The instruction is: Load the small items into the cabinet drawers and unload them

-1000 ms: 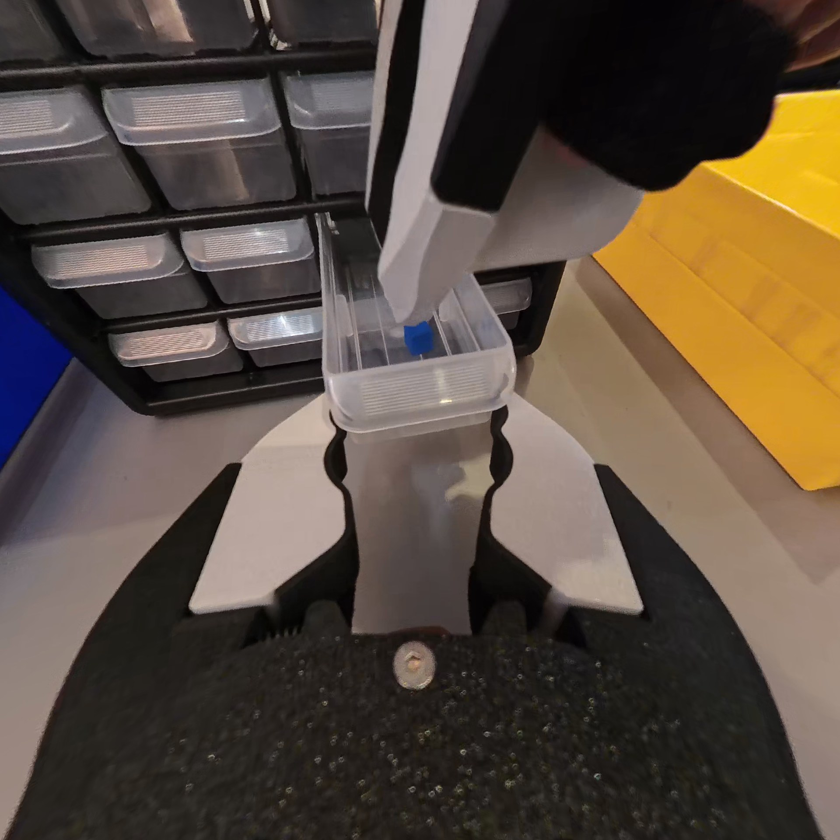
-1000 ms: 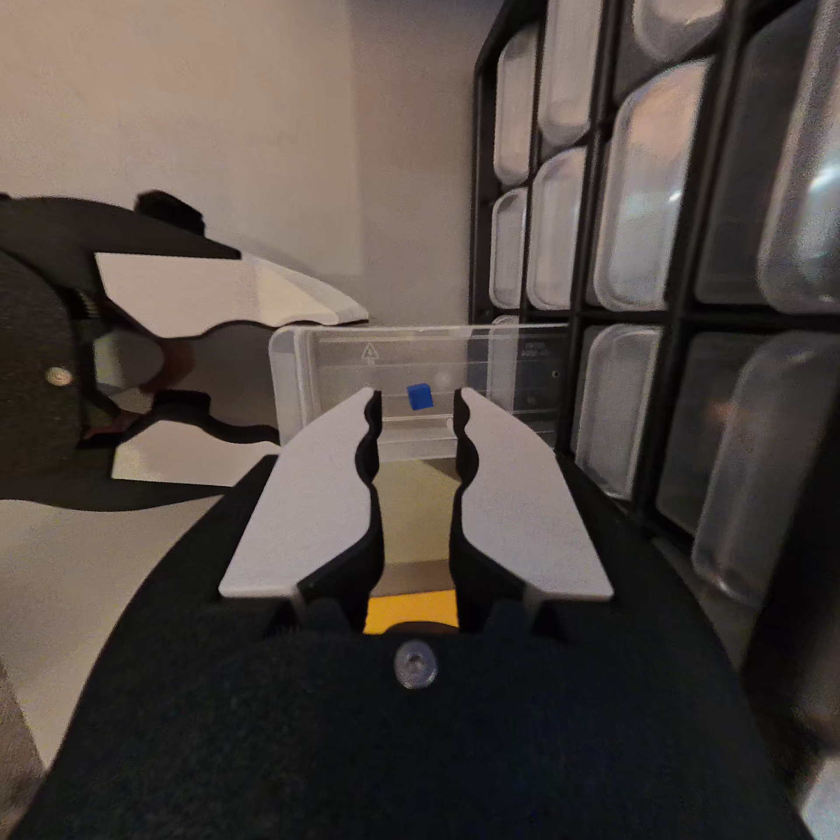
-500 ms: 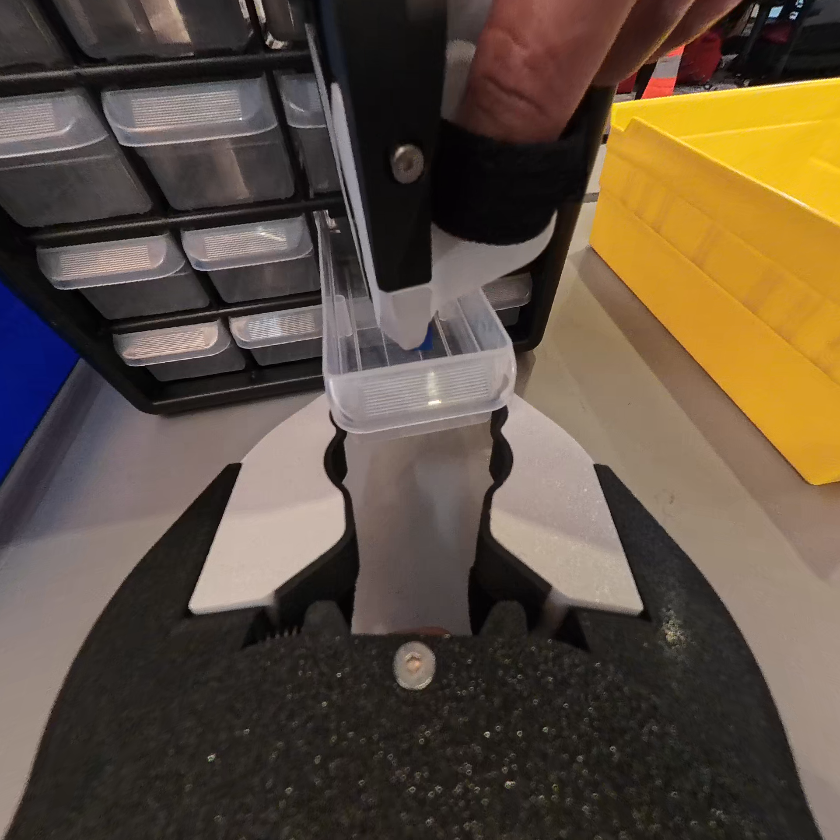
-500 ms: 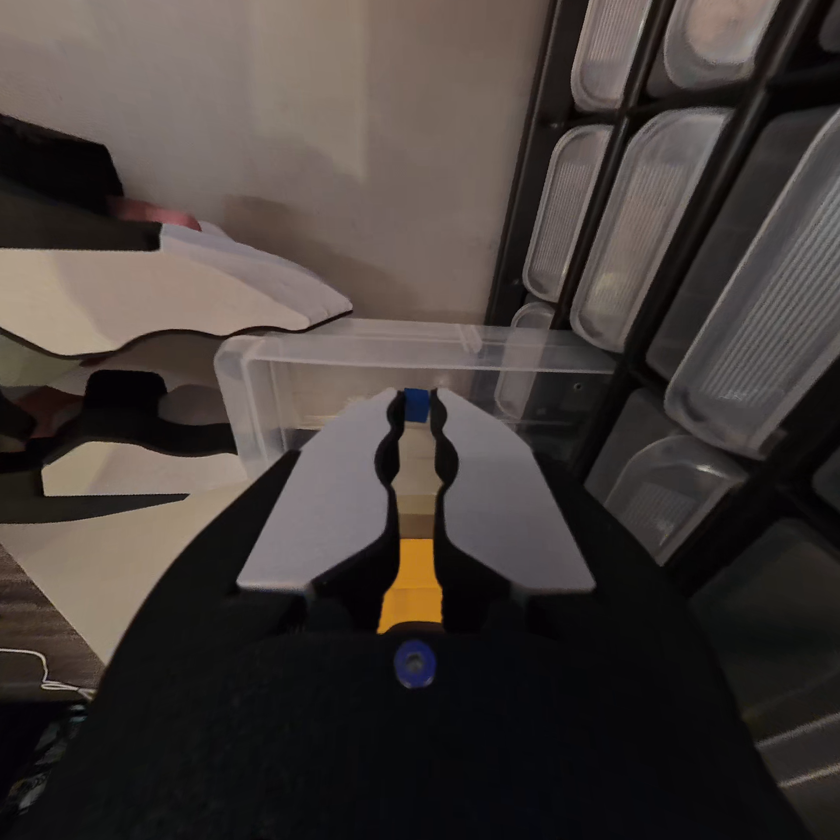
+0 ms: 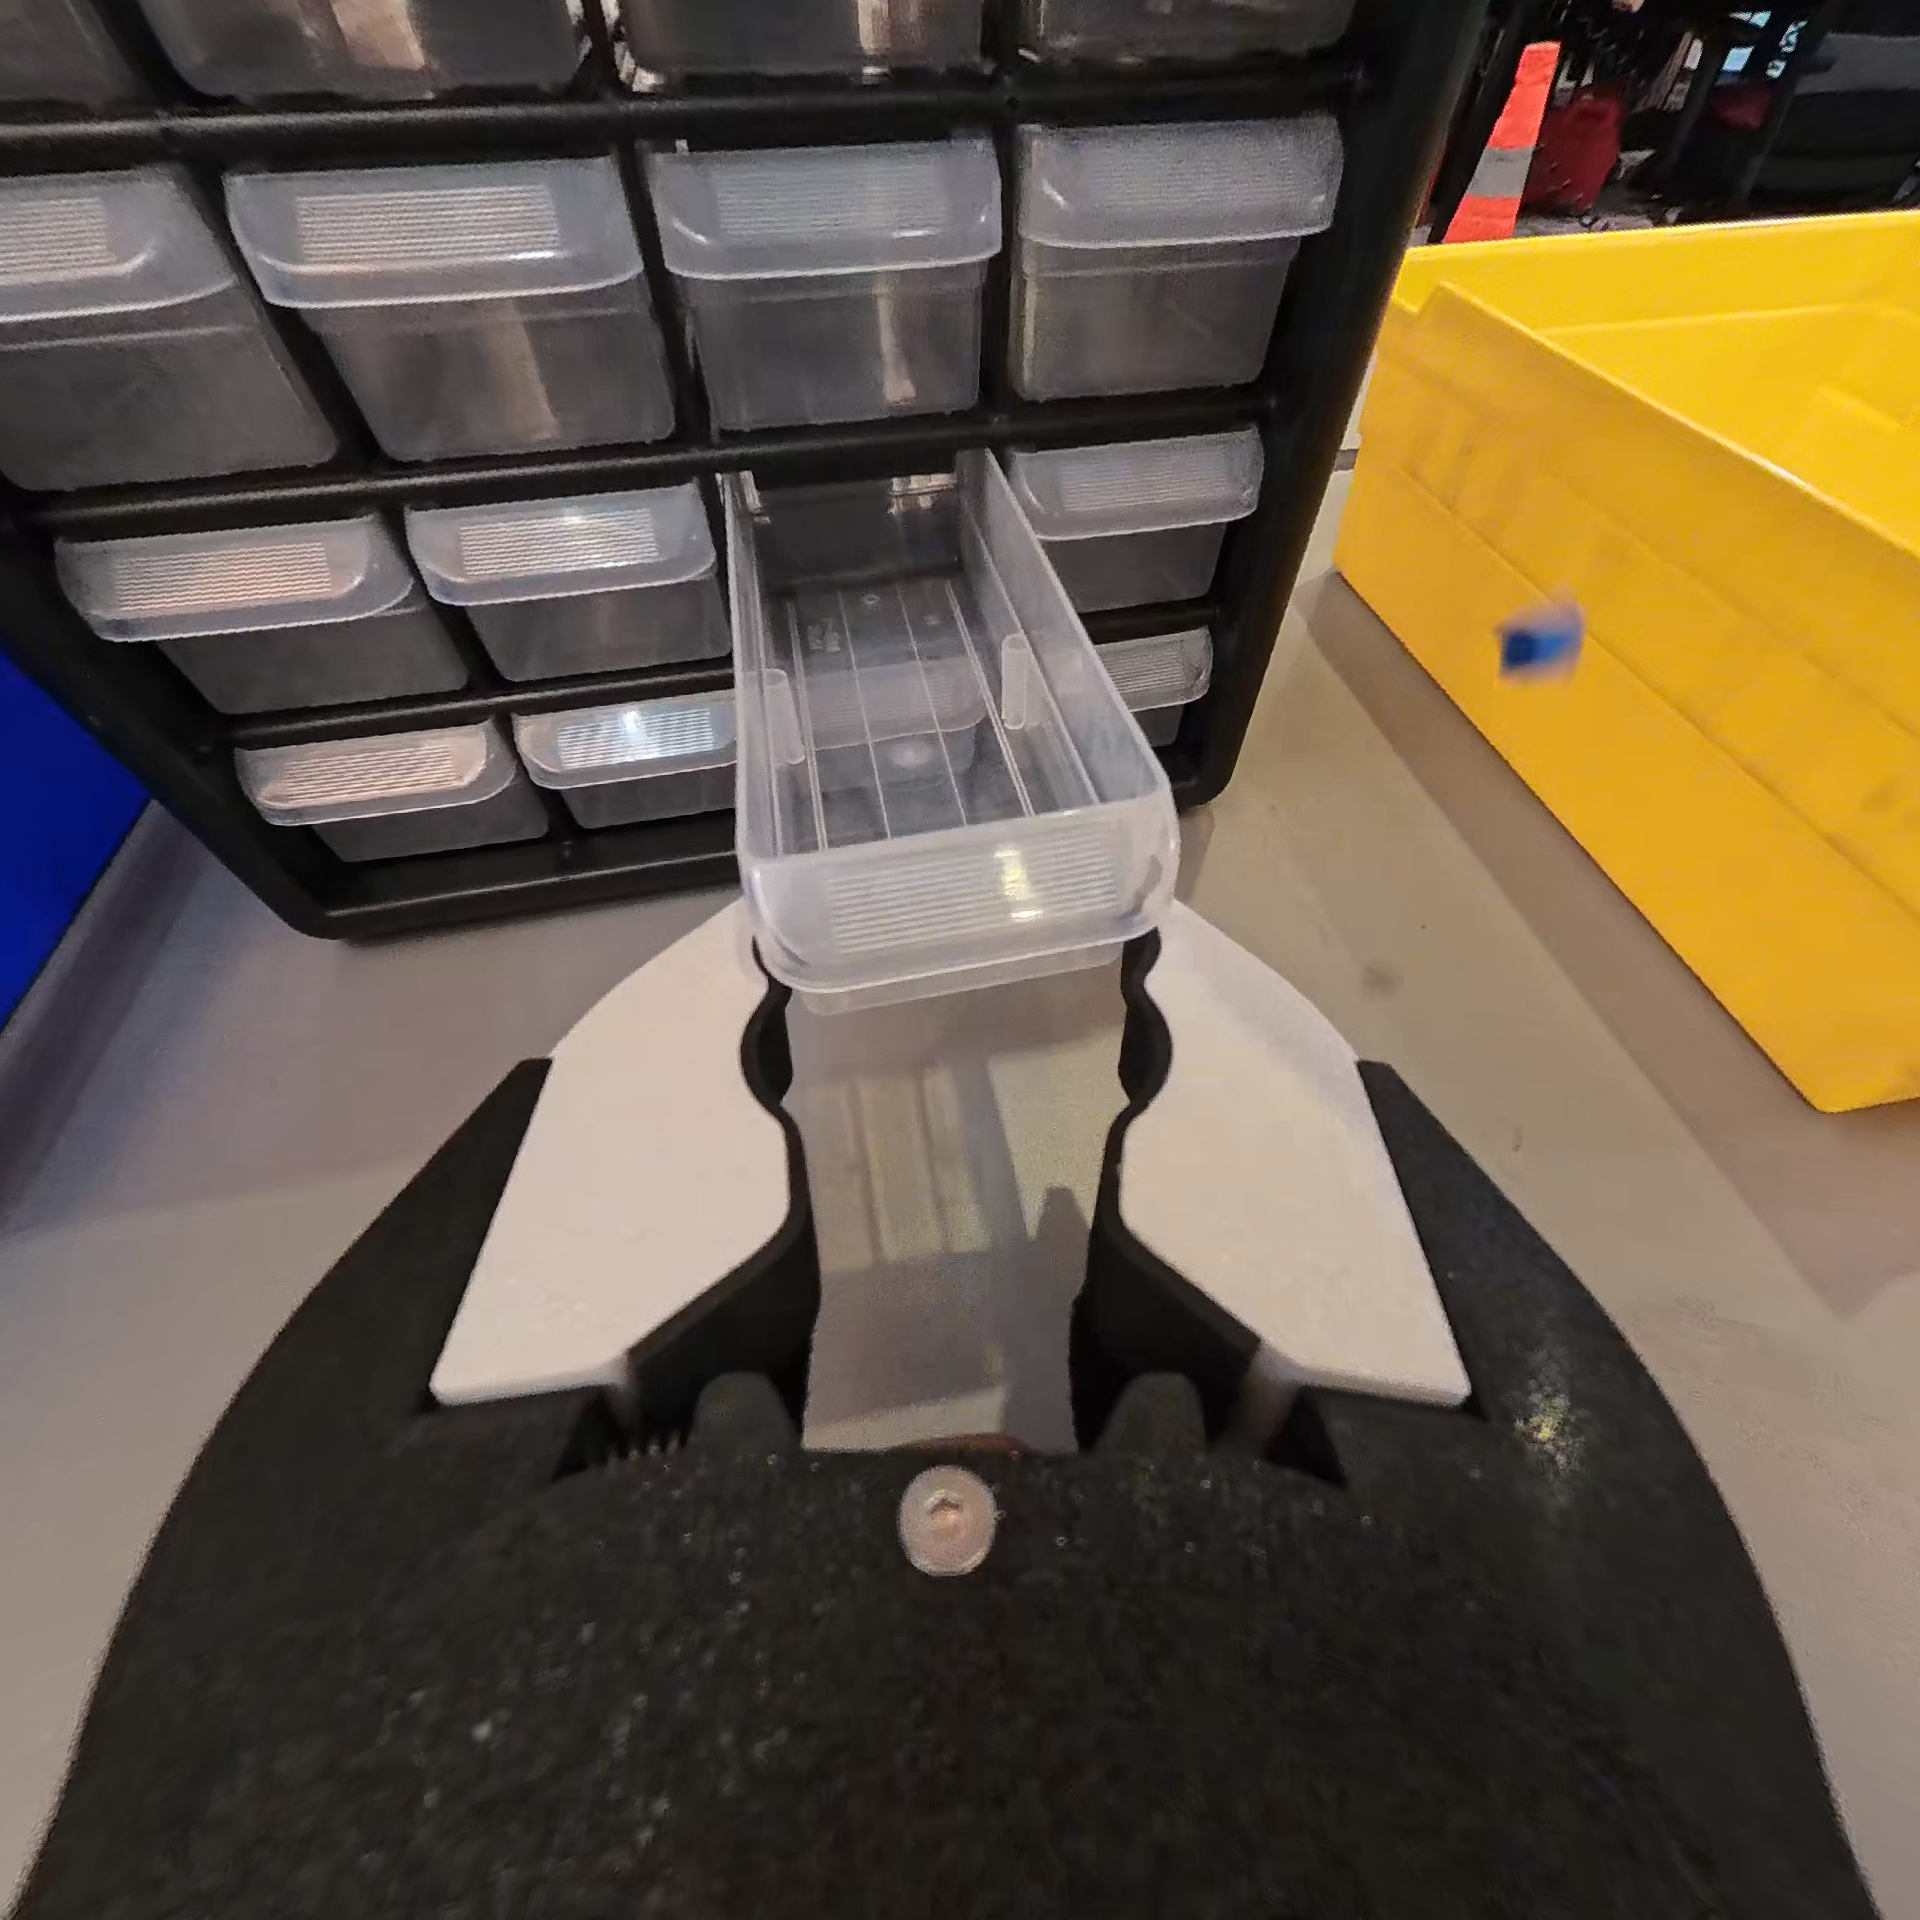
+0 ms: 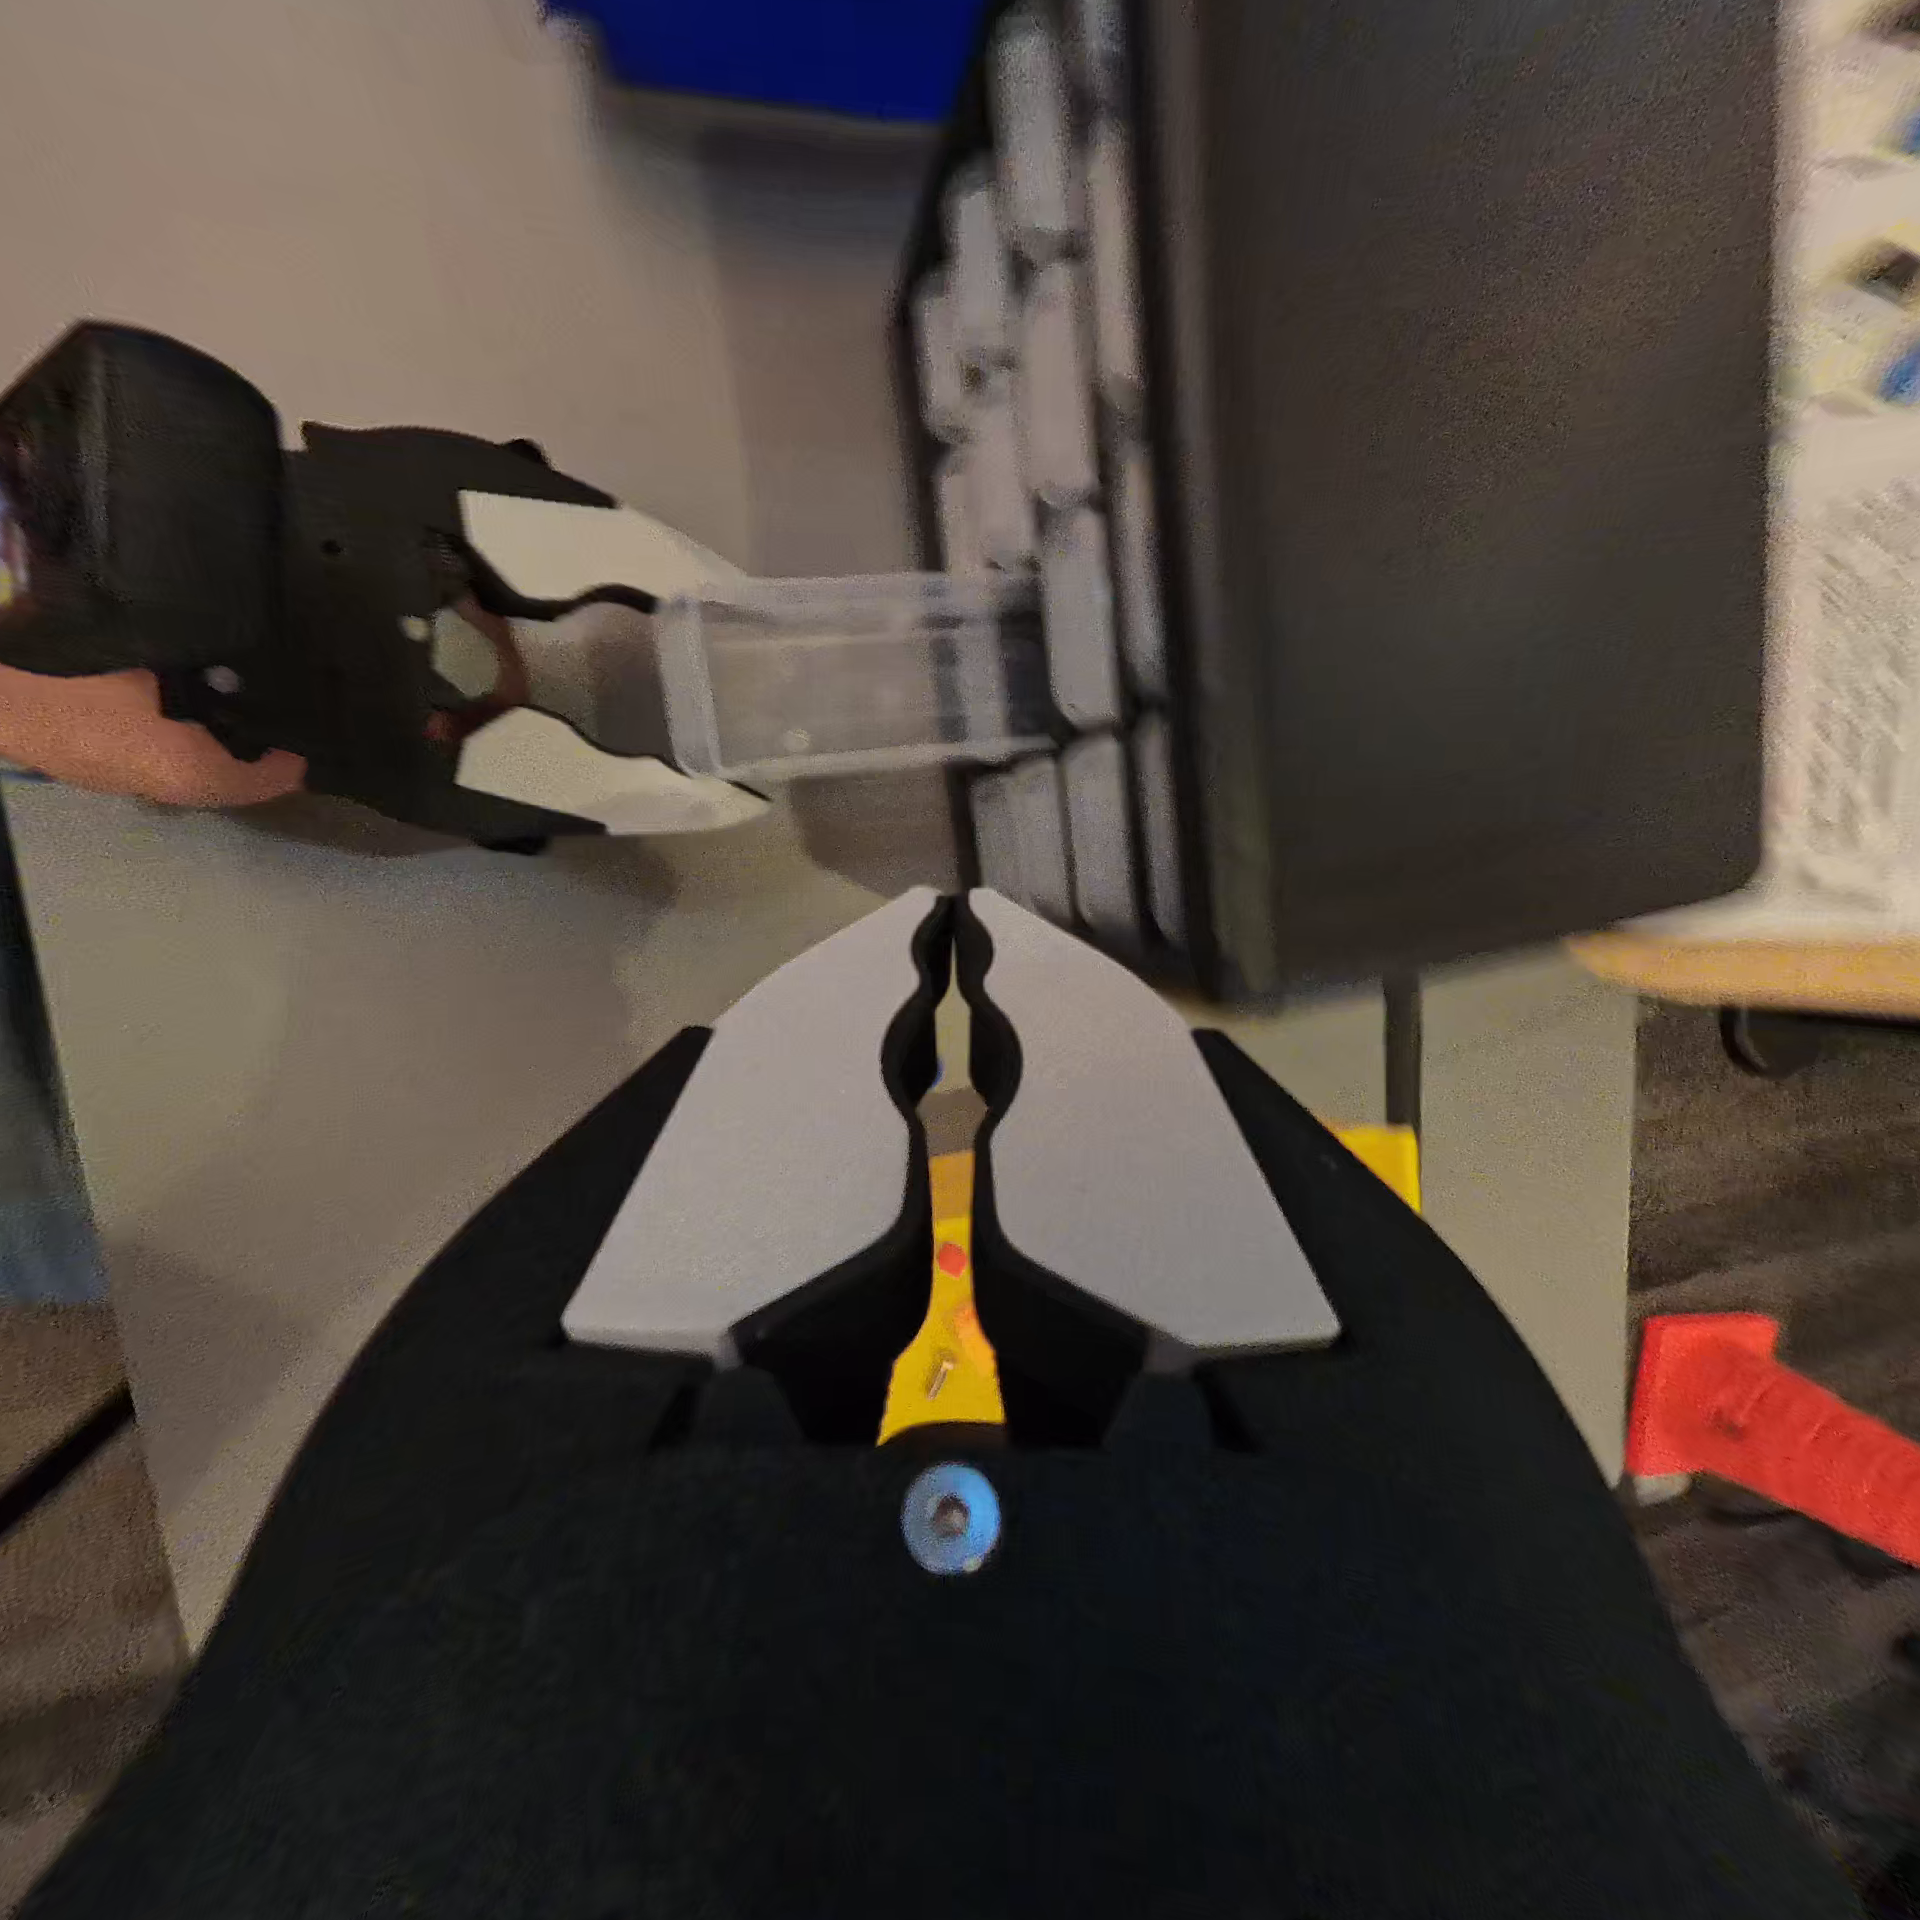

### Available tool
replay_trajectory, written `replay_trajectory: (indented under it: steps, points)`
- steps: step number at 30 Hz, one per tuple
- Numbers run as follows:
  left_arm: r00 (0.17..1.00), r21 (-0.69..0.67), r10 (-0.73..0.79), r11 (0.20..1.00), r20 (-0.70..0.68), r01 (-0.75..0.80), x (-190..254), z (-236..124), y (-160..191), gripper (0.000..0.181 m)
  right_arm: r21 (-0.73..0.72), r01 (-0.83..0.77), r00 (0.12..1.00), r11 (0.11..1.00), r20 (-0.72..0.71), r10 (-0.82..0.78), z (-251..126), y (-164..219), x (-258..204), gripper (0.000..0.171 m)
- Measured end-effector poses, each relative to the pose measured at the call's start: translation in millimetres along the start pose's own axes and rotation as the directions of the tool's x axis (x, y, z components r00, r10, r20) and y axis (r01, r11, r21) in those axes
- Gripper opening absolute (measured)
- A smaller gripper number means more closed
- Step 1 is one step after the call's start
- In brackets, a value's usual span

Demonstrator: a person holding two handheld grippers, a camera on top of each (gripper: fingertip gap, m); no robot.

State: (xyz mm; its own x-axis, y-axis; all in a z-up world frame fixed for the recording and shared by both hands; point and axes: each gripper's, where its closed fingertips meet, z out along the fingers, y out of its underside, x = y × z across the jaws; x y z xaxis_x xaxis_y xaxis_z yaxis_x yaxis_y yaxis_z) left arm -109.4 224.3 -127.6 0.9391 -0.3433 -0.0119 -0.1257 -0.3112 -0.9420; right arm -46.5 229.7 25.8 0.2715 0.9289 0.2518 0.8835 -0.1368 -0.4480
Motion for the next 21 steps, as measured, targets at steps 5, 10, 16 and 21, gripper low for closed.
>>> replay_trajectory:
  steps: [5, 10, 16, 21]
  points:
    - [1.000, -0.006, 0.004, 1.000, 0.004, -0.004, 0.0, 1.0, 0.6, 0.061, -0.026, -0.211, 0.974, 0.977, -0.091, 0.208, -15.3, 94.7, 22.6, 0.000]
    - [1.000, -0.009, 0.010, 1.000, 0.001, -0.010, 0.9, 1.3, 1.0, 0.061, 0.072, -0.293, 0.953, 0.953, -0.056, 0.298, -10.4, 117.1, -1.6, 0.013]
    - [1.000, 0.003, -0.005, 1.000, -0.009, 0.005, 0.5, -0.2, -0.3, 0.061, -0.030, -0.242, 0.968, 0.970, -0.080, 0.239, 12.0, 113.1, -4.5, 0.024]
    - [1.000, 0.006, -0.008, 1.000, -0.011, 0.008, 0.0, -0.3, -0.8, 0.061, -0.124, -0.152, 0.987, 0.981, -0.064, 0.145, 53.5, 113.8, 29.1, 0.031]
